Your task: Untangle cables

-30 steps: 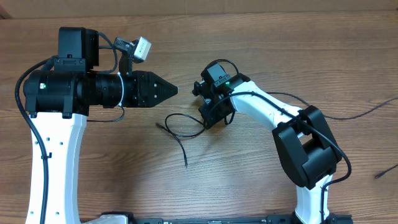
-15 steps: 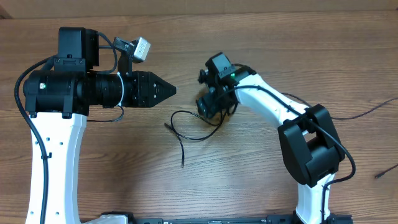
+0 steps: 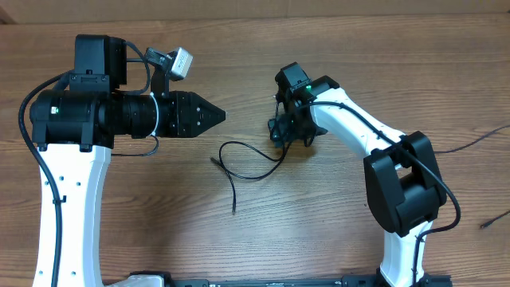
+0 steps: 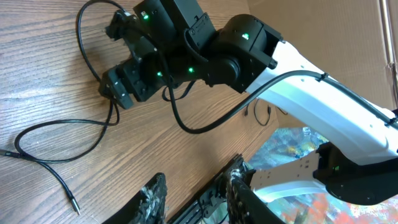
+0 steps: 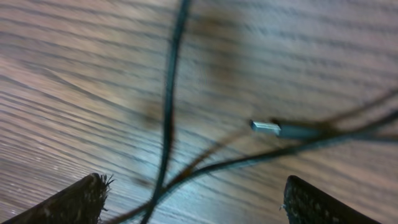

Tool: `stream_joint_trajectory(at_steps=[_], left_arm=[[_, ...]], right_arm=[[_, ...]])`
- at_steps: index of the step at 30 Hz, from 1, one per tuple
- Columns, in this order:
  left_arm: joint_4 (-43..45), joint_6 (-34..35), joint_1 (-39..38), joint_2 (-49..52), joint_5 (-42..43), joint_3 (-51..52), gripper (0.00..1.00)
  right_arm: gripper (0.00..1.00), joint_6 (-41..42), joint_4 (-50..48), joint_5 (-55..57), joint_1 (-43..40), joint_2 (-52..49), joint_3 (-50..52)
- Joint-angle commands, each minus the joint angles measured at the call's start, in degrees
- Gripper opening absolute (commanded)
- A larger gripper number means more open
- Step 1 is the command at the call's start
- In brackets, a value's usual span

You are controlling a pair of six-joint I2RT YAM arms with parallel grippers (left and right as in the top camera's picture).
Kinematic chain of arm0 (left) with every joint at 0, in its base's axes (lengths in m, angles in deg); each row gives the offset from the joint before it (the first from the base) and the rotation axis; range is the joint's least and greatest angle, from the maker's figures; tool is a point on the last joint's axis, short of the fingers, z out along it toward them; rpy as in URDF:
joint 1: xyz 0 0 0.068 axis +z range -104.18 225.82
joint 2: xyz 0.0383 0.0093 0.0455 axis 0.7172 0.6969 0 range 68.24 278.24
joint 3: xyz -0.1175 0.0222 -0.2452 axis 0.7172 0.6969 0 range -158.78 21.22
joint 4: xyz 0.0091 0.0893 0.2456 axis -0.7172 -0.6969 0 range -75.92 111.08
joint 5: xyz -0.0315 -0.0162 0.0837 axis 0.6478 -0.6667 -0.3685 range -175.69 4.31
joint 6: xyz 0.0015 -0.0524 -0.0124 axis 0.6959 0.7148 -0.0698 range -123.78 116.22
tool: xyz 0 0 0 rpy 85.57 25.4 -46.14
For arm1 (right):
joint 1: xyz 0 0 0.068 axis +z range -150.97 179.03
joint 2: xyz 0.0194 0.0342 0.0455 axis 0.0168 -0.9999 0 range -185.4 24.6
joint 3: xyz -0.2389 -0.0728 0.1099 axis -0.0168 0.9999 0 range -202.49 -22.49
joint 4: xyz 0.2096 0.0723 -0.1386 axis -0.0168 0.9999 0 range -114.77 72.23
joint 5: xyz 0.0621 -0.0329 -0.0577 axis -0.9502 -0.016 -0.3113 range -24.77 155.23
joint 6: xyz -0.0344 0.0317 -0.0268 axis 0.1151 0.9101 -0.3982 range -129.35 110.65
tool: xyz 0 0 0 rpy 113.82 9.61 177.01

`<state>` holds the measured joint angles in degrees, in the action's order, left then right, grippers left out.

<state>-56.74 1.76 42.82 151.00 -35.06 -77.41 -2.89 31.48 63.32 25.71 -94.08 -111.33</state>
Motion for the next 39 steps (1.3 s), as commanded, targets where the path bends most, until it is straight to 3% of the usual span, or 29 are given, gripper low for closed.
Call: stream_joint_trajectory(at_steps=[1,12,19,28,30,34,37,38,39], left_arm=[[0.02,-1.31,-0.07,0.07,-0.22,-0.85,0.32],[-0.37,-1.36,-0.07,0.07,-0.24,-0.85,0.32],[-0.37,-1.33,-0.07,0.07,-0.24,-0.85,0.32],[-1.33,-1.81,-0.07,0.07,-0.24,-0.85,0.32],[-1.51,-2.21,-0.07,0.07,-0.24,-0.85,0.32],[-1.66,-2.45,-0.07,0.07,-0.26,-0.85,0.32],[-1.68,-2.86,-0.07,0.07,-0.35,-0.85,0.32],[-1.68,-2.84,-0.07,0.07,-0.52,-0.85,0.32],[-1.68,-2.84,-0.07,0.07,-0.92,-0.85,0.32]], right_arm=[[0.89,3.26,0.24,0.09,-0.17,-0.35,-0.68],[0.9,6.03,-3.21,-3.78,0.04,-0.39,3.65],[0.75,6.05,-3.67,-4.42,1.16,-0.46,3.78],[0.71,7.28,-5.86,-4.37,3.93,-1.16,4.55],[0.66,7.3,-6.84,-4.37,4.44,-1.16,5.29],[0.79,7.3,-7.58,-4.07,4.87,-1.16,6.99],[0.79,7.28,-7.34,-3.17,4.33,-1.16,7.5],[0.73,7.28,-7.3,-3.28,4.07,-1.16,7.5],[0.62,7.28,-7.3,-3.3,3.85,-1.16,7.5]])
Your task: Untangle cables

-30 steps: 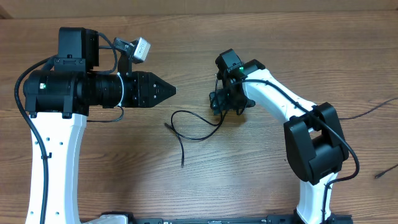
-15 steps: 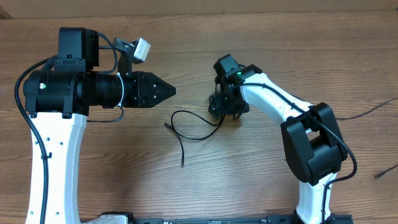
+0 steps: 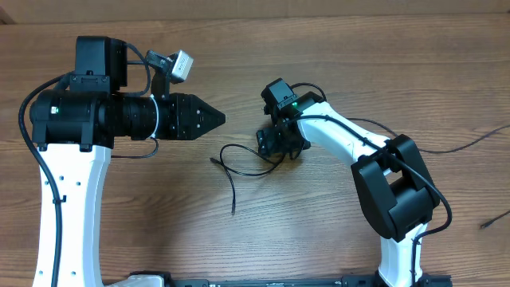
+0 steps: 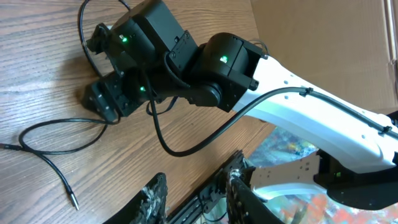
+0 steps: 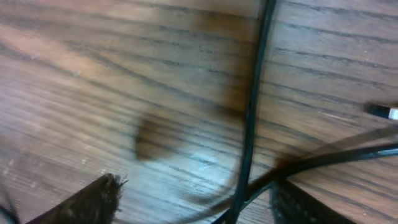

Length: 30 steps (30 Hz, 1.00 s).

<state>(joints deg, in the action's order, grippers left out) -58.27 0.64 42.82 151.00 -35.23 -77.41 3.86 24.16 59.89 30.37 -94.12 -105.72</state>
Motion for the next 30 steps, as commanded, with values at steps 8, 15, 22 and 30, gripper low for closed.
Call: stream_joint_trajectory(at_steps=[8,15,22,30], left_arm=[[-0.35,-1.68,-0.07,0.07,-2.82,-0.85,0.32],[-0.24,-1.7,-0.07,0.07,-2.93,-0.85,0.32],[-0.26,-1.66,-0.07,0.07,-5.97,-0.85,0.32],[0.28,-1.66,-0.07,0.09,-6.12,-0.85,0.32]], right_arm=[[0.52,0.61,2.27,0.13,-0.87,-1.11,1.88],[0.04,3.54,1.03,-1.16,-0.76,-1.11,1.88],[0.04,3.5,-5.35,-3.37,-0.9,-1.03,1.25],[0.04,1.07,-8.28,-8.07,-4.24,0.79,-10.51]])
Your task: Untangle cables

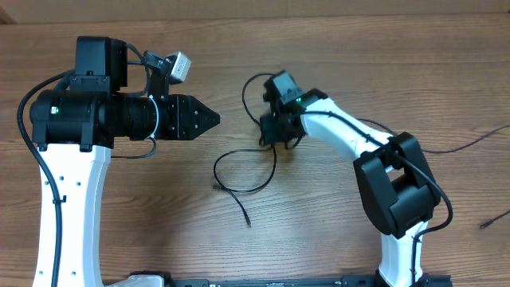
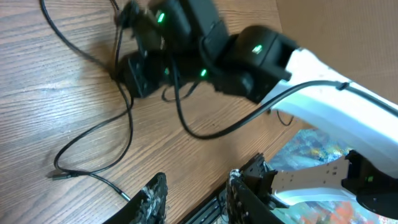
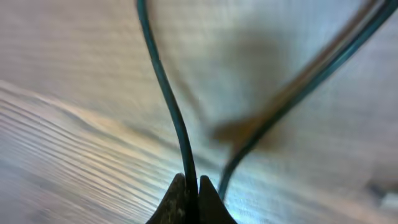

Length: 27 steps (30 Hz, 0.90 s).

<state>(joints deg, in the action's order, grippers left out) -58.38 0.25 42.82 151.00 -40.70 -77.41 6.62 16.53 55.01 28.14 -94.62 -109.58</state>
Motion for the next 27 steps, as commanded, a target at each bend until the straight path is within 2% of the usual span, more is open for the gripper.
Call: stream_joint_trajectory(at_steps=[1,6,15,21,27], left_arm=[[0.37,-1.27,-0.07,0.09,-0.66,-0.85,0.32],[-0.09,-1.25,-0.07,0.09,-0.61,-0.85,0.33],[-0.2,-1.25,-0.07,0.09,-0.63,-0.85,0.34],[-0.24,-1.25,-0.07,0.09,-0.63,-0.85,0.35],[-0.24,-1.03,-0.07,0.09,-0.63,-0.85,0.36]], right_arm=[[0.04,-1.66,-0.26,-3.93,-2.67,1.77,-8.72],[0.04,-1.66,4.28,-4.92,-6.84,4.17,-20.02],[0.04,-2.95,14.69,-4.92,-20.52,8.02,-37.4],[0.04,-10.23,19.87,-4.79,-32.41,10.82,-43.12],[0.04,-11.87,22.05,-0.92,-44.96,12.7,-43.93]])
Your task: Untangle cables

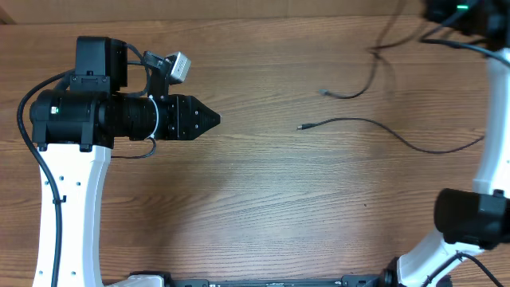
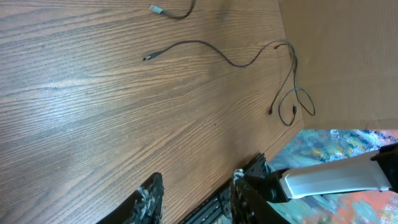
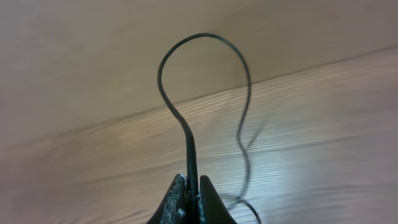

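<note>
Two thin black cables lie on the right half of the wooden table. One cable (image 1: 351,95) ends in a small USB plug (image 1: 323,92) and rises toward the top right, where my right gripper (image 3: 189,182) is shut on it; the cable loops (image 3: 186,81) above the fingers. The other cable (image 1: 382,129) lies loose, its plug (image 1: 300,126) pointing left, and it runs to the right edge. In the overhead view the two do not cross. My left gripper (image 1: 215,119) hovers open at the left, holding nothing; its fingers (image 2: 151,198) frame the table's front edge.
The second cable's far end curls into a small loop (image 2: 291,102) near the table's right edge (image 2: 283,37). A brown cardboard wall (image 2: 348,50) stands beyond that edge. The right arm's white link (image 1: 490,112) runs along the right side.
My right gripper, still shut on the cable, has gone from the table's middle to the far back right corner. Both cables now lie at the right, apart from each other. The left arm has not moved.
First my right gripper stood open over the tangled cables at mid-table. It was still open a little further left at the following moment. Then it was shut on one strand. Now it holds that strand at the back right corner, and the cables lie separate.
</note>
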Tool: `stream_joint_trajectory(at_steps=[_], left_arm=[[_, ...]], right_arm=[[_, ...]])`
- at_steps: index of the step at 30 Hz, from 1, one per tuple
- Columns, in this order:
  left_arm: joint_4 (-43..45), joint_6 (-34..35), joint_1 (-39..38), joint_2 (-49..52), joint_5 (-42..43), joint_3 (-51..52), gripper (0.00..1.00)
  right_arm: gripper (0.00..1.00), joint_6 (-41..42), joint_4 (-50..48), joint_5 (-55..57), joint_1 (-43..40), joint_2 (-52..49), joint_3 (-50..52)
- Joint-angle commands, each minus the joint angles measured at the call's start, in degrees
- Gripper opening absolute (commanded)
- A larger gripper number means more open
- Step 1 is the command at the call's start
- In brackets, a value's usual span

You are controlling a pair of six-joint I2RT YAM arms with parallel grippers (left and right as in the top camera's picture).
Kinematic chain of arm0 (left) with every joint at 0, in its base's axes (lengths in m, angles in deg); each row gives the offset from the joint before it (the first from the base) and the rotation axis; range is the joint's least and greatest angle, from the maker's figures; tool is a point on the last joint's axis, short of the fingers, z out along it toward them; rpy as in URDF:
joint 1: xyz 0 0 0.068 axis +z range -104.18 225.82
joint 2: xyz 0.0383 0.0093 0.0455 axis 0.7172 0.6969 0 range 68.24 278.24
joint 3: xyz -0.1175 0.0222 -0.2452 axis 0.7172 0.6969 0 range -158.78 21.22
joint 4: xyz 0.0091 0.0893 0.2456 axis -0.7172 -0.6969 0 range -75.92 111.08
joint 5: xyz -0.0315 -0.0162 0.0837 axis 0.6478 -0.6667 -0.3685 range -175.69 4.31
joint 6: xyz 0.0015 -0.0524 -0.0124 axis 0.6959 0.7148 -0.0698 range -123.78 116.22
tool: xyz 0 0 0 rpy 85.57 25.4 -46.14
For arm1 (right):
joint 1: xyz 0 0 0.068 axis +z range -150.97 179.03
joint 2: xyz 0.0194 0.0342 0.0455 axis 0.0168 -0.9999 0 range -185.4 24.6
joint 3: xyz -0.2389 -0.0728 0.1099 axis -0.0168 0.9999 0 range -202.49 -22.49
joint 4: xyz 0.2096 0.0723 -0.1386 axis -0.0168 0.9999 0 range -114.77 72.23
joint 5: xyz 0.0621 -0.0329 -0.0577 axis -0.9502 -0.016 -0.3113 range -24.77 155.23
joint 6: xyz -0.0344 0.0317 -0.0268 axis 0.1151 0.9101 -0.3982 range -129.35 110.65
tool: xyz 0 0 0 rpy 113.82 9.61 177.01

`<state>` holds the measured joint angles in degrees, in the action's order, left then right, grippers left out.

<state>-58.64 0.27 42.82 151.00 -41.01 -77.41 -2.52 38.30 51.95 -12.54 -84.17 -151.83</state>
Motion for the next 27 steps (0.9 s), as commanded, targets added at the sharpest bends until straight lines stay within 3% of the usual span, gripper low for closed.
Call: stream_joint_trajectory(at_steps=[1,11,16,17,18,19,27], left_arm=[[0.04,-1.03,-0.07,0.09,-0.33,-0.85,0.35],[0.04,2.86,-0.07,0.09,-0.33,-0.85,0.36],[-0.31,3.93,-0.07,0.09,-0.28,-0.85,0.36],[-0.42,3.93,-0.07,0.09,-0.31,-0.85,0.36],[-0.44,3.93,-0.07,0.09,-0.31,-0.85,0.36],[-0.44,3.93,-0.07,0.09,-0.31,-0.85,0.36],[-0.5,3.91,-0.15,0.09,-0.28,-0.85,0.36]], right_arm=[[0.04,-3.17,0.39,2.36,-6.36,2.27,-1.68],[0.04,-3.63,-3.56,11.91,-27.63,2.25,-1.66],[0.04,5.66,-5.14,20.83,-37.38,2.25,-1.6],[0.31,7.17,-5.14,20.96,-39.47,2.21,-1.6],[0.85,8.33,-5.22,20.72,-41.05,2.14,-1.6],[1.0,8.9,-5.42,19.8,-42.47,2.1,-1.55],[1.0,8.79,-6.23,-6.1,-45.94,2.03,-1.55]])
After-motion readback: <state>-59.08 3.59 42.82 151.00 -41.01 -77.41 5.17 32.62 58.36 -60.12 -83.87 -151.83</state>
